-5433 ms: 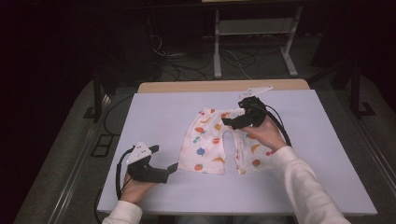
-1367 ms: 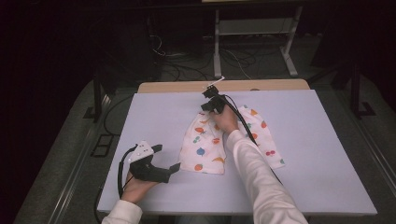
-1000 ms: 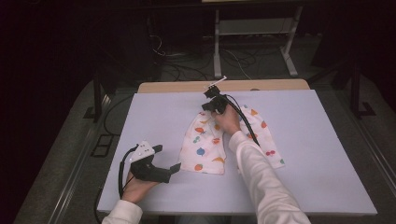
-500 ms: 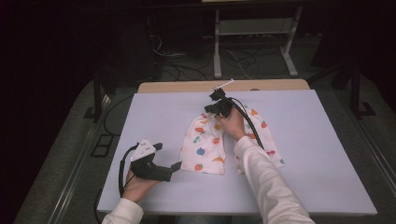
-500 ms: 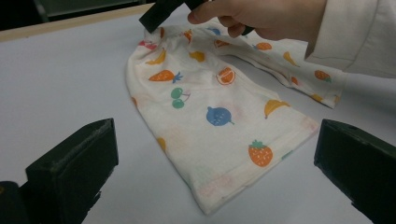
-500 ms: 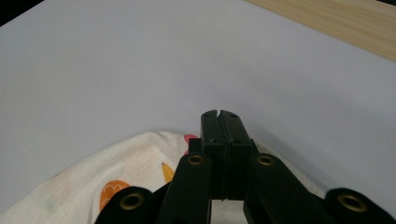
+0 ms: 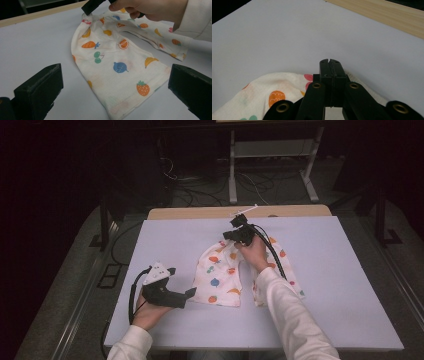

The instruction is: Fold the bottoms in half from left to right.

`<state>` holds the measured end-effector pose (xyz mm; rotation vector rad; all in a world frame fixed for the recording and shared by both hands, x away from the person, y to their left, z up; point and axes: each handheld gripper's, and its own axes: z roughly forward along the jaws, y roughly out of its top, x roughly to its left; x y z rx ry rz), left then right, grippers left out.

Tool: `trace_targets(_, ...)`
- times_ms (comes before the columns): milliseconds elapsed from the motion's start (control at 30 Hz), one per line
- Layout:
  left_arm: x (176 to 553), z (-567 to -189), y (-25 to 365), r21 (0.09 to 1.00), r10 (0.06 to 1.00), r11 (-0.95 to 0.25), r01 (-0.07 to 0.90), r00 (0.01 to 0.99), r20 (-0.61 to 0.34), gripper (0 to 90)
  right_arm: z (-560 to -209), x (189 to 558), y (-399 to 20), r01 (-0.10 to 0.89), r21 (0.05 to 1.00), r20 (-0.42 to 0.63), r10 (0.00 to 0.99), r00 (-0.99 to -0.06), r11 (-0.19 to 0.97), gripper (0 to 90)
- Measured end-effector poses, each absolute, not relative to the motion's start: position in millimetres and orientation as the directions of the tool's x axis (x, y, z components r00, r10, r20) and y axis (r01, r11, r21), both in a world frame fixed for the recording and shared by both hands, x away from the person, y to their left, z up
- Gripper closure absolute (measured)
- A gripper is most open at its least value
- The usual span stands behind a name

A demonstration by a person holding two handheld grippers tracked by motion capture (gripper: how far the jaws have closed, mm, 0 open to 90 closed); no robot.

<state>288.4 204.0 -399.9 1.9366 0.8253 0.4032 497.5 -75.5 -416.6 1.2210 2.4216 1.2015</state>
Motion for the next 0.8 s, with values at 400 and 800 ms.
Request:
trace_targets(400,304,-397,203,0.847,0.710,-0.315,0.429,0.699,-0.090,0.0,-416,493,-82,0.585,0.743,0.189,0.736,-0.650,0.325,88.3)
trace_targets(800,324,-405,206,0.806,0.745,-0.293,0.514,0.651,-0.145,0.0,-414,492,-85,0.576,0.752,0.183,0.738,-0.650,0.321,88.3)
